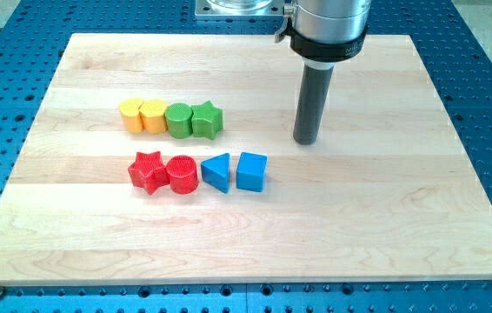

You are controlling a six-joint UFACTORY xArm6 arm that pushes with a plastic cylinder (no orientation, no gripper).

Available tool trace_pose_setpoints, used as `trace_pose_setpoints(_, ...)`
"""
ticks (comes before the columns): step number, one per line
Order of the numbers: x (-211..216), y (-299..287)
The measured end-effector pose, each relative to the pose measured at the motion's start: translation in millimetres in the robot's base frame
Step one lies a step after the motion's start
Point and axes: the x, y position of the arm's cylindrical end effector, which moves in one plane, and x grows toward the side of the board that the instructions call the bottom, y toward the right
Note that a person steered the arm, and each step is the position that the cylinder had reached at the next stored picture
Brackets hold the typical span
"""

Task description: Separate the green circle from the hexagon

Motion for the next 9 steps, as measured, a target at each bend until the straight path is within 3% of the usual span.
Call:
trace_pose_setpoints(3,1.0,-1.3)
trace_pose_setpoints(7,9.8,-226.6)
trace_pose_setpoints(8,9.8,-228.1)
trace_pose_setpoints(9,-18.7,-217.5)
